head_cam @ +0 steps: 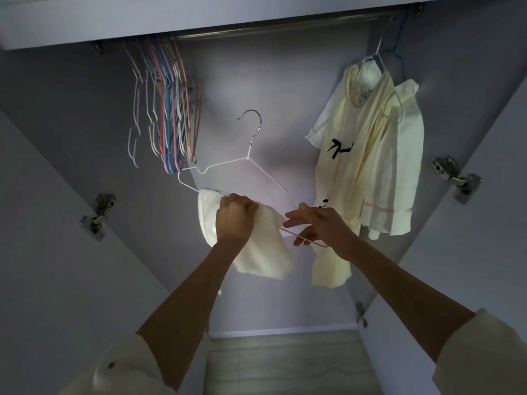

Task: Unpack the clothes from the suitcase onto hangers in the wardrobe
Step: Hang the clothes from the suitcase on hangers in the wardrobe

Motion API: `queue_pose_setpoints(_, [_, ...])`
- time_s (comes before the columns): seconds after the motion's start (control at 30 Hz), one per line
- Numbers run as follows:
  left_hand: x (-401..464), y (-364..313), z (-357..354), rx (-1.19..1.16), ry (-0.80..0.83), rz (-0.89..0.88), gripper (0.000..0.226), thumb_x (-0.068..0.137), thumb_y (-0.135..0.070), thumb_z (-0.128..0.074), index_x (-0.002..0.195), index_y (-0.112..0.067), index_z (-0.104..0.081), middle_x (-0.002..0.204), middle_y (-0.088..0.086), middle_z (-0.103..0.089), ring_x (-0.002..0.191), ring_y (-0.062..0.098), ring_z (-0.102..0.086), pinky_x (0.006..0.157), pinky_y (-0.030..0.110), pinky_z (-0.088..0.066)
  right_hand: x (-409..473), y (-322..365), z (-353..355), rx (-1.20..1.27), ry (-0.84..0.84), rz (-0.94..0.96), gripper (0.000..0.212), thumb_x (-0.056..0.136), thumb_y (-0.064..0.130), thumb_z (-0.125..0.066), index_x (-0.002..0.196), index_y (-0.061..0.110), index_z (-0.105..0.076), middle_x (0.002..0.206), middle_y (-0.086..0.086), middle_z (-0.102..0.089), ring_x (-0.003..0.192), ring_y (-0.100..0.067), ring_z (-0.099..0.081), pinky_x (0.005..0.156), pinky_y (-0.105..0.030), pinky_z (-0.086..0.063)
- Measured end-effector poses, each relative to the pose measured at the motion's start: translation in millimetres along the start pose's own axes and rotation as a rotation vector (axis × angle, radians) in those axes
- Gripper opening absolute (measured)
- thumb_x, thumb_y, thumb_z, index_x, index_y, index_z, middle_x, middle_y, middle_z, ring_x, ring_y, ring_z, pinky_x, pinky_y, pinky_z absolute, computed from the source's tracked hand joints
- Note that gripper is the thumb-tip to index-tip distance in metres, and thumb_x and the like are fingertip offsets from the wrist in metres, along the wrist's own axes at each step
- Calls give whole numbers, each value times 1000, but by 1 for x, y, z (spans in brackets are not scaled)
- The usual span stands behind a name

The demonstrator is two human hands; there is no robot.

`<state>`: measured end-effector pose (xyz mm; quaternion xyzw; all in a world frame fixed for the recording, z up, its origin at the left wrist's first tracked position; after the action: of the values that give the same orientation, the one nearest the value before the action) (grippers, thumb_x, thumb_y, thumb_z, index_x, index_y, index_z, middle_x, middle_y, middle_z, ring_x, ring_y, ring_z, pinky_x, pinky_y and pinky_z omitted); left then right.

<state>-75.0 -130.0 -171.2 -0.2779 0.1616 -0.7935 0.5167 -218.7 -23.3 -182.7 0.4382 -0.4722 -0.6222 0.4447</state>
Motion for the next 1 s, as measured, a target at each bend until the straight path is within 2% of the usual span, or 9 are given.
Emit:
queue_pose_setpoints(0.1, [4, 4, 15, 79, -84, 35, 23, 91, -17, -50, 97, -4, -68, 105, 14, -60, 102, 32, -53, 83, 36, -38, 2, 5, -2, -12, 8, 20, 36, 99, 32, -34, 100, 13, -64, 91, -1, -70, 51, -14, -65, 57, -21, -51])
queue_pose_setpoints(0.17, [2, 0, 23, 148, -138, -19, 18, 89, -13, -53, 100, -5, -65, 107, 14, -57, 104, 32, -50, 84, 38, -36, 4, 7, -4, -29, 0, 36, 36, 99, 31, -35, 95, 12, -65, 86, -2, -69, 50, -14, -65, 55, -21, -50])
queue_pose_setpoints(0.3, [-8, -6, 26, 71, -168, -167, 20, 84, -10, -48, 89, -3, -66, 93, 15, -64, 89, 38, -56, 76, 40, -40, 7, 8, 1, -50, -96, 48, 40, 99, 28, -38, 72, 8, -62, 65, -7, -58, 45, -16, -63, 49, -21, -48])
queue_pose_setpoints(0.43, [-4, 15, 19, 99, -19, -13, 34, 91, -18, -48, 123, -10, -55, 126, 11, -55, 118, 32, -46, 97, 40, -34, 9, 6, 12, -151, -215, 61, 43, 97, 27, -42, 63, 6, -56, 50, -9, -56, 42, -17, -62, 47, -20, -48])
queue_pose_setpoints(0.53, [4, 15, 16, 104, 50, -8, 38, 92, -20, -48, 129, -13, -50, 136, 7, -47, 125, 28, -41, 104, 40, -31, 9, 3, 17, -275, -219, 49, 43, 96, 27, -45, 57, 10, -55, 46, -1, -54, 44, -15, -61, 46, -16, -46])
queue_pose_setpoints(0.73, [18, -5, 6, 121, 124, -86, 39, 95, -25, -47, 132, -13, -47, 138, 8, -44, 125, 27, -43, 104, 41, -35, 0, -22, 37, -357, -245, -97, 44, 96, 29, -46, 56, 11, -54, 35, 5, -51, 36, -7, -57, 38, -12, -40])
queue_pose_setpoints(0.87, [32, -29, 12, 129, 130, -161, 38, 95, -24, -47, 132, -14, -46, 139, 9, -42, 125, 27, -42, 104, 41, -34, 0, -6, 52, -334, -366, -85, 46, 97, 29, -43, 57, 10, -54, 38, 3, -53, 36, -9, -57, 49, -22, -48])
queue_pose_setpoints(0.93, [42, -43, 23, 133, 93, -212, 39, 95, -25, -47, 132, -15, -45, 139, 8, -42, 125, 26, -41, 104, 40, -34, 3, 11, 60, -331, -444, -50, 46, 98, 30, -40, 59, 10, -53, 45, 4, -55, 37, -8, -57, 49, -17, -47])
queue_pose_setpoints(1.0, [54, -61, 37, 150, 49, -274, 40, 95, -25, -46, 134, -15, -43, 140, 8, -40, 127, 27, -38, 104, 40, -33, 7, 29, 66, -345, -503, -26, 46, 99, 30, -37, 63, 6, -54, 37, 4, -55, 34, -4, -56, 45, -8, -42])
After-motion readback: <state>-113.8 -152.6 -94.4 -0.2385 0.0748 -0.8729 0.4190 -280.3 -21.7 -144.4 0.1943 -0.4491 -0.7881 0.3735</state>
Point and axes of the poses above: each hand's wrist, its own x-axis towards the middle knuckle, its own z-axis out of the back of the hand, y = z × x, the point moved 7 cm from there along x, towards the middle knuckle
